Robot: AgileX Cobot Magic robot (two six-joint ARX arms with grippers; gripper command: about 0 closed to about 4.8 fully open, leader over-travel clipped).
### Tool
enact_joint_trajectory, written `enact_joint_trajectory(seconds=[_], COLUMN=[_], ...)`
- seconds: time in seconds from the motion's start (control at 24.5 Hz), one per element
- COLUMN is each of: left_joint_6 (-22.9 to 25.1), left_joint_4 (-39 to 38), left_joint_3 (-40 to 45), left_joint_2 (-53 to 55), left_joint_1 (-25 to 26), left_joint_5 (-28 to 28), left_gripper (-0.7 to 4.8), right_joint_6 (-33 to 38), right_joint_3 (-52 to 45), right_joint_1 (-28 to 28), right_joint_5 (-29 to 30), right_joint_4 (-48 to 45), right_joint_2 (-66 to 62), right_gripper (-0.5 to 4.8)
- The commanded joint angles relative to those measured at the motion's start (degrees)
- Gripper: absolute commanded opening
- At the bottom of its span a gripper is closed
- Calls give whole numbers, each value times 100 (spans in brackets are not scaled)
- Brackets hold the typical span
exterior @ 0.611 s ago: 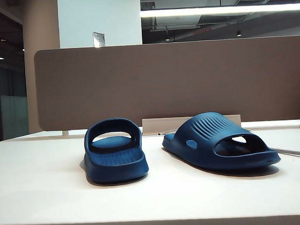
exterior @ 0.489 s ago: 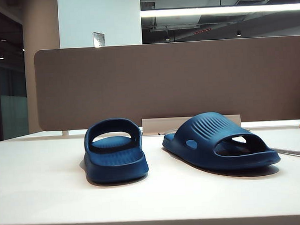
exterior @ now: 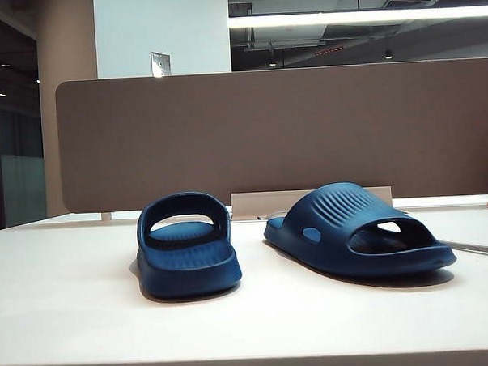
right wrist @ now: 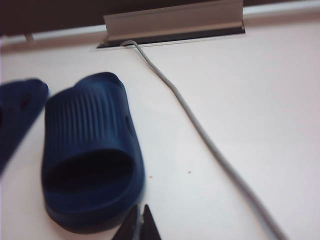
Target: Interlock the pair of blue slippers on the table with their fronts facing up.
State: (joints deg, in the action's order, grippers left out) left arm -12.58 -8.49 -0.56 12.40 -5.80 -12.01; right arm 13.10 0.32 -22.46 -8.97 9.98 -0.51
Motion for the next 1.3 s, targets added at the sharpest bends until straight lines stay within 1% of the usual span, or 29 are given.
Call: enact_joint_trajectory(seconds=[0.04,0.08,0.12,0.16,0.2,0.24,0.37,0.41,0.49,0.57,0.65,0.69,0.73,0.86,0.9,0.94,0.98,1.02,1.06,1.1,1.14,1.18,1.3], left_joint_6=[-951,-1272,-1447,-1836,-1985,-2092,-2092,-2087,-2076,-2039,-2028,-2033,-2037,-1974,-1768,-1692,-1523,-1458,-1397,-1394,-1353,-1351,-918], left_joint_4=[271,446,549,868,1062,1281,1241,1128,955,660,387,321,323,343,341,345,343,339,339,334,332,332,328], left_joint_3=[-7,-7,-9,-20,-37,-144,-549,-828,-1132,-1547,-1915,-2100,-2205,-2494,-2726,-2835,-3143,-3294,-3654,-3827,-4207,-4354,-5040], left_joint_2=[9,9,9,9,9,9,15,17,22,149,535,916,1185,1858,2293,2476,2953,3171,3703,3963,4529,4758,5851], left_joint_1=[4,4,4,4,4,4,4,4,4,4,7,4,4,4,4,7,7,15,15,15,15,15,17], left_joint_5=[-332,-407,-503,-737,-863,-1014,-1130,-1167,-1257,-1526,-2218,-2798,-3152,-3742,-3875,-3912,-3958,-4022,-4247,-4358,-4579,-4638,-4651], left_gripper=[111,111,111,112,112,112,112,111,111,111,111,112,112,112,112,112,112,112,112,112,113,113,113], right_joint_6=[1943,2245,2264,2269,2269,2269,2280,2302,2339,2339,2339,2337,2337,2337,2334,2334,2334,2334,2332,2332,2328,2330,2328], right_joint_3=[20,20,20,20,20,22,22,22,22,22,22,22,22,22,22,22,22,22,22,22,22,22,22], right_joint_1=[-11,-9,-7,-11,-9,-11,-9,-11,-11,-11,-11,-11,-11,-11,-11,-9,-11,-11,-11,-11,-11,-11,-13], right_joint_5=[42,221,302,516,645,868,1032,1071,1132,1172,1220,1290,1316,1416,1497,1521,1539,1563,1606,1624,1666,1681,1685], right_joint_4=[-63,-153,-243,-476,-566,-684,-584,-520,-479,-420,-350,-313,-282,-201,-195,-197,-195,-197,-195,-195,-195,-177,-55], right_joint_2=[4,4,4,4,4,4,4,4,4,4,4,4,7,4,4,4,4,4,4,4,7,7,4], right_gripper=[-1,-1,-1,-1,-1,-1,-1,-1,-1,-1,-1,-1,-1,-1,-1,-1,-1,-1,-1,-1,-1,-1,-1])
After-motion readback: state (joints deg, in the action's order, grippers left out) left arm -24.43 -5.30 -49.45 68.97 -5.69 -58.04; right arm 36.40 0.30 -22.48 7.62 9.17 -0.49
